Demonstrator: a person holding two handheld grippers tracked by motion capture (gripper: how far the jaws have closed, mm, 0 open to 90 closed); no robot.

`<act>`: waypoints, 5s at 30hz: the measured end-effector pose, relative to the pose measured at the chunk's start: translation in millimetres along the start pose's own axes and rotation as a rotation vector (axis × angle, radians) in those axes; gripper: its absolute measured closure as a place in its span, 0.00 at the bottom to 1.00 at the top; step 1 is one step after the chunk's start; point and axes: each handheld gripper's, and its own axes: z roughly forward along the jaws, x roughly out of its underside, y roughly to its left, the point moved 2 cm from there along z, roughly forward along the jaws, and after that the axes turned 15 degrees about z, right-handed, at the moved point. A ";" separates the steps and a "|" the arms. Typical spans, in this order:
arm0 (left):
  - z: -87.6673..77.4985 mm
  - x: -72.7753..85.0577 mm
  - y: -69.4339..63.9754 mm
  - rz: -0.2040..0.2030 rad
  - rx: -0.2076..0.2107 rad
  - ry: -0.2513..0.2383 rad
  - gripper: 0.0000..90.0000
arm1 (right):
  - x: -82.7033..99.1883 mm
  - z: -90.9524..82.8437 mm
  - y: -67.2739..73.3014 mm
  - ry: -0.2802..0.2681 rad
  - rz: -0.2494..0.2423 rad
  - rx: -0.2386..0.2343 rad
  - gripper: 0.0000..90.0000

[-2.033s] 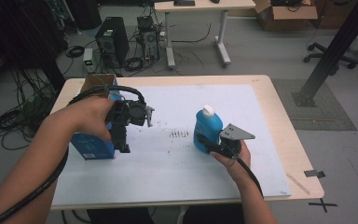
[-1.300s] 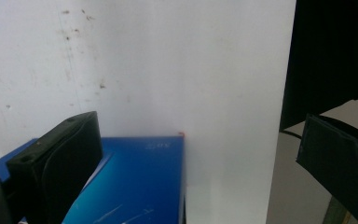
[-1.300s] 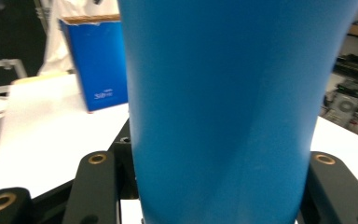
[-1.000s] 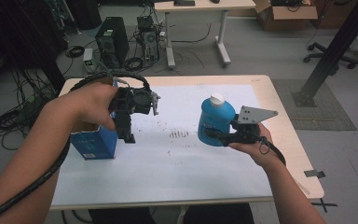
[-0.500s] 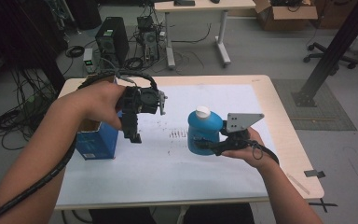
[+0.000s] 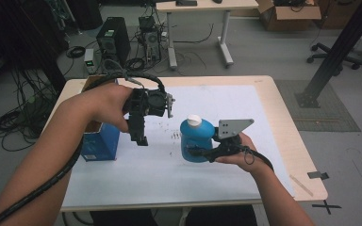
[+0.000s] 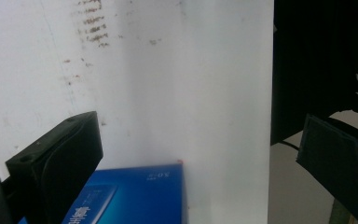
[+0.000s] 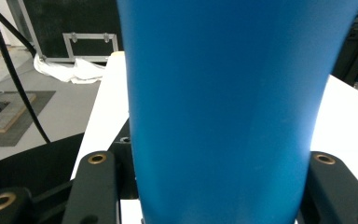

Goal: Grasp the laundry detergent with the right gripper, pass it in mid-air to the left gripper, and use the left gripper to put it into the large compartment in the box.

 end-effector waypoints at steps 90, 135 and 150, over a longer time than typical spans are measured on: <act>18.0 -50.5 4.3 0.083 -0.087 0.056 0.25 | -5.7 72.7 6.0 -0.051 0.003 -0.029 0.50; 13.9 -60.4 9.8 0.068 -0.087 0.133 0.43 | -6.6 72.0 7.0 -0.091 -0.016 0.001 0.45; 8.6 -59.9 12.0 0.069 -0.076 0.133 0.43 | -4.9 65.1 5.4 -0.123 0.035 0.014 0.28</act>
